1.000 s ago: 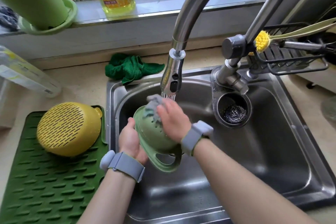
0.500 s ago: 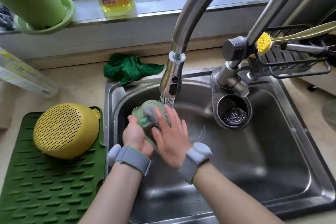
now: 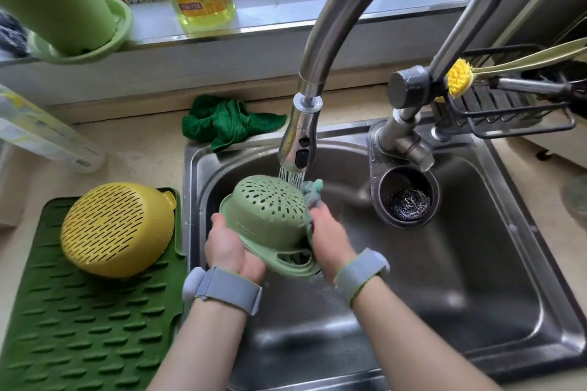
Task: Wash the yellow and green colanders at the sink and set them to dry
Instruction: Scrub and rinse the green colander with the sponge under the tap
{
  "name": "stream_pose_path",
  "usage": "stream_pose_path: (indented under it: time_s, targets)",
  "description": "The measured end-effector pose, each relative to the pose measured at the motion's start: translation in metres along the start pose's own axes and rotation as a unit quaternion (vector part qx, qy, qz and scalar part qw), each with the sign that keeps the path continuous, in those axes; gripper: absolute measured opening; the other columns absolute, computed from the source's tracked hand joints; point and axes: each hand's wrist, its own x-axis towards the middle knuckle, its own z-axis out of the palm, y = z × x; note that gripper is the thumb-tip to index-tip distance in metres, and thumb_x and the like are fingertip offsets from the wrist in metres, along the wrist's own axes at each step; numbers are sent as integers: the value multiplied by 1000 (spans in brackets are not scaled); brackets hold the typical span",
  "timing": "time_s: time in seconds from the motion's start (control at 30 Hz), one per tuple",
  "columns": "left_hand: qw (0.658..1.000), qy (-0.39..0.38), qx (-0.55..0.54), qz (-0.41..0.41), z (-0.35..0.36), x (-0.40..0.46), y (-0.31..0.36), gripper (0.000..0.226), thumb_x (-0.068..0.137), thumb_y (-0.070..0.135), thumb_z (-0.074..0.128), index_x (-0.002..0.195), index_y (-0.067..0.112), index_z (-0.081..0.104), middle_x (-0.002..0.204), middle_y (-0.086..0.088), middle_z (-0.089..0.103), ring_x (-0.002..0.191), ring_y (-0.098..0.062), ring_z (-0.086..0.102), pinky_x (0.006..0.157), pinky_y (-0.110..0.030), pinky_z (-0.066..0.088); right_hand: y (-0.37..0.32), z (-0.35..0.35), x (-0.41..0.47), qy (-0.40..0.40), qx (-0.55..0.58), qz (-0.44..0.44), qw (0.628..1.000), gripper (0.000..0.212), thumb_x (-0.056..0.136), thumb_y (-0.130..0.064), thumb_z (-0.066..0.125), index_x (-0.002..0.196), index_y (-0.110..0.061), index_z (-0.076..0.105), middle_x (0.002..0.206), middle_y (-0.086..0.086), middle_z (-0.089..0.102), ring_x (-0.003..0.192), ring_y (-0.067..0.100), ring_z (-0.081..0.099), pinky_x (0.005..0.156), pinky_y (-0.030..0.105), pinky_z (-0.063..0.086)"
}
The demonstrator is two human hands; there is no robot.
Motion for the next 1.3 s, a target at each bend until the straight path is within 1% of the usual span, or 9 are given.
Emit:
stream_pose_path:
  time_s: [0.07, 0.2, 0.4, 0.53, 0.73, 0.87, 0.97, 1.23, 1.3]
  targets:
    - [998, 47, -7, 46, 11, -7, -4, 34, 105, 32, 37, 102, 9, 61, 105, -17, 66, 85, -27, 66, 68, -42, 53, 6, 14, -13, 4, -111, -115, 987, 51, 88, -40, 29, 137, -31, 41, 137, 0, 46, 125, 14, 41, 110, 39, 31]
    - [999, 34, -1, 33, 22, -12, -14, 42, 105, 39, 38, 99, 5, 60, 114, -21, 66, 96, -35, 67, 94, -56, 50, -4, 7, -18, 41, -171, -244, 954, 47, 85, -28, 30, 125, -14, 52, 126, 4, 54, 121, 17, 47, 105, 30, 35]
    - [996, -27, 77, 48, 46, -15, -17, 40, 102, 43, 43, 102, 8, 62, 86, -7, 71, 70, -18, 70, 63, -33, 56, -24, -32, -45, 58, -159, -232, 958, 35, 78, -16, 39, 107, -23, 58, 101, 3, 59, 98, 15, 53, 91, 26, 41]
    - [985, -67, 153, 46, 57, -11, -32, 48, 100, 47, 46, 111, 6, 67, 103, -14, 75, 91, -26, 73, 90, -44, 57, -12, -37, -51, 18, -288, -203, 936, 48, 75, -43, 50, 121, -27, 50, 107, 1, 48, 103, 19, 53, 93, 33, 44]
    - [971, -136, 194, 32, 69, -18, -38, 54, 98, 52, 46, 114, 4, 68, 107, -16, 74, 101, -31, 71, 95, -47, 54, -27, -52, -38, 90, -436, -226, 867, 29, 80, -28, 60, 106, -20, 48, 105, 2, 56, 99, 30, 57, 72, 36, 41]
    - [940, -117, 312, 66, 47, -16, -39, 37, 97, 42, 48, 91, 18, 74, 91, -2, 76, 84, -19, 69, 76, -35, 55, -30, -62, -44, 114, -326, -211, 915, 17, 78, -26, 60, 91, -23, 49, 81, -1, 60, 79, 30, 57, 66, 36, 44]
    - [902, -33, 420, 91, 6, 13, -51, 37, 66, 57, 58, 64, 21, 63, 70, -2, 58, 73, -23, 53, 81, -45, 55, -26, -65, -50, 116, -233, -183, 948, 17, 76, -19, 62, 79, -20, 45, 62, -5, 53, 61, 19, 49, 61, 33, 42]
    - [919, -47, 391, 27, -20, 0, -42, 21, 98, 12, 54, 106, -7, 58, 95, -24, 70, 75, -32, 70, 57, -36, 61, -16, -65, -51, 18, -102, -56, 993, 14, 73, -24, 65, 82, -16, 58, 73, 4, 66, 63, 18, 59, 64, 44, 54]
    - [928, -36, 370, 15, -30, -1, -28, 21, 98, 10, 55, 110, -7, 55, 105, -25, 70, 85, -33, 72, 73, -47, 62, -14, -63, -46, 23, -85, -15, 996, 26, 72, -40, 68, 80, -16, 60, 71, 5, 66, 61, 21, 62, 56, 43, 55]
